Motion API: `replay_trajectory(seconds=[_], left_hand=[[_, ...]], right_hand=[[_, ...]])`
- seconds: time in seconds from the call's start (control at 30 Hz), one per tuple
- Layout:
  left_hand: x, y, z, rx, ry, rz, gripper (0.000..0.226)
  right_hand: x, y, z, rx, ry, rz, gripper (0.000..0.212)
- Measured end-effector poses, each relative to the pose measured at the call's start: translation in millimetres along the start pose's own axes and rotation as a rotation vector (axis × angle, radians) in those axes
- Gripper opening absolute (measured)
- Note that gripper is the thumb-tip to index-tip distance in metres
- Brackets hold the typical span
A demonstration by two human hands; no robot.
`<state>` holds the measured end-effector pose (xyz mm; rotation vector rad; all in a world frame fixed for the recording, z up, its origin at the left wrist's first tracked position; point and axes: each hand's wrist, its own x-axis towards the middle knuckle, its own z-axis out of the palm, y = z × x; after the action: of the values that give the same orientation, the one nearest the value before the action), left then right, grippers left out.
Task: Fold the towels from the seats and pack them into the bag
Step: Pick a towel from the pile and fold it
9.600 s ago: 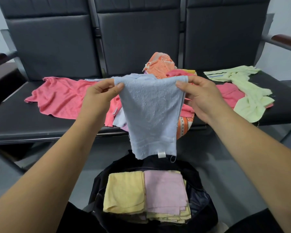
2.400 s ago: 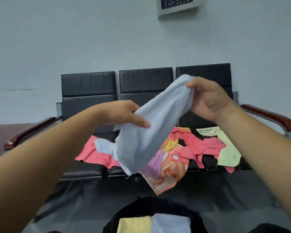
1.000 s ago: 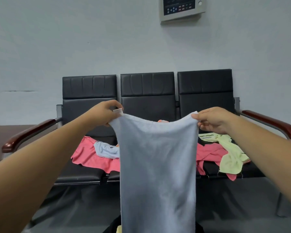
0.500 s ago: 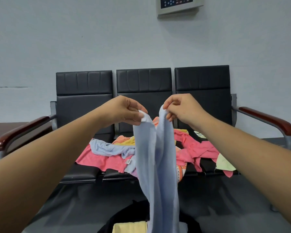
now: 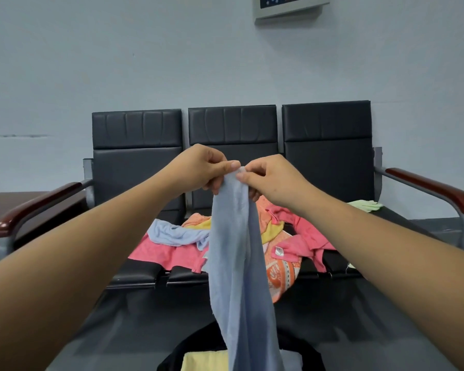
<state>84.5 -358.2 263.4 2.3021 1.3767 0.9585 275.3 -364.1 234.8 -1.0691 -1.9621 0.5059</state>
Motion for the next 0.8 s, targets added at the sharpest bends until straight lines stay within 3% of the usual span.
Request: replay_trajectory(seconds=[0.17,0.27,0.33,0.43,0.5,0.63,0.73,0.8], left_hand=[[-4.6,-29.1,-4.9,0.118,-0.291,-0.107,0.037],[-11.7,-45.0,-4.9,0.063,-0.325,-0.195,0.024],[-13.4,-52.9,-7.6,-0.122,-0.295,-0.241,0.03],[-11.1,-55.7,-9.2,-0.384,-0.127,-0.241,0.037],[-7.4,-51.2,-8.6,-0.417,0.017,-0.188,0.032],[-3.4,-41.7,-7.1,-0.399,0.204,-0.112,0.02],[-1.6,-40.0,-4.2,-0.398,0.25,-0.09,0.022],[0.2,-40.5,-0.7,-0.427,0.243,-0.088,0.019]], right_hand=[[2.8,4.0,-10.0,0.279,0.092,0.072,0.028],[8.7,13.6,-23.6,0.347,0.186,0.165,0.037],[12.0,24.3,-31.6,0.284,0.249,0.203,0.041],[12.5,40.2,-37.0,0.179,0.276,0.23,0.028],[13.4,49.1,-37.4,0.176,0.318,0.242,0.008],[18.2,57.9,-38.3,0.31,0.302,0.278,0.022],[18.7,59.4,-39.1,0.334,0.239,0.255,0.018],[16.7,55.4,-36.7,0.48,0.199,0.223,0.013]])
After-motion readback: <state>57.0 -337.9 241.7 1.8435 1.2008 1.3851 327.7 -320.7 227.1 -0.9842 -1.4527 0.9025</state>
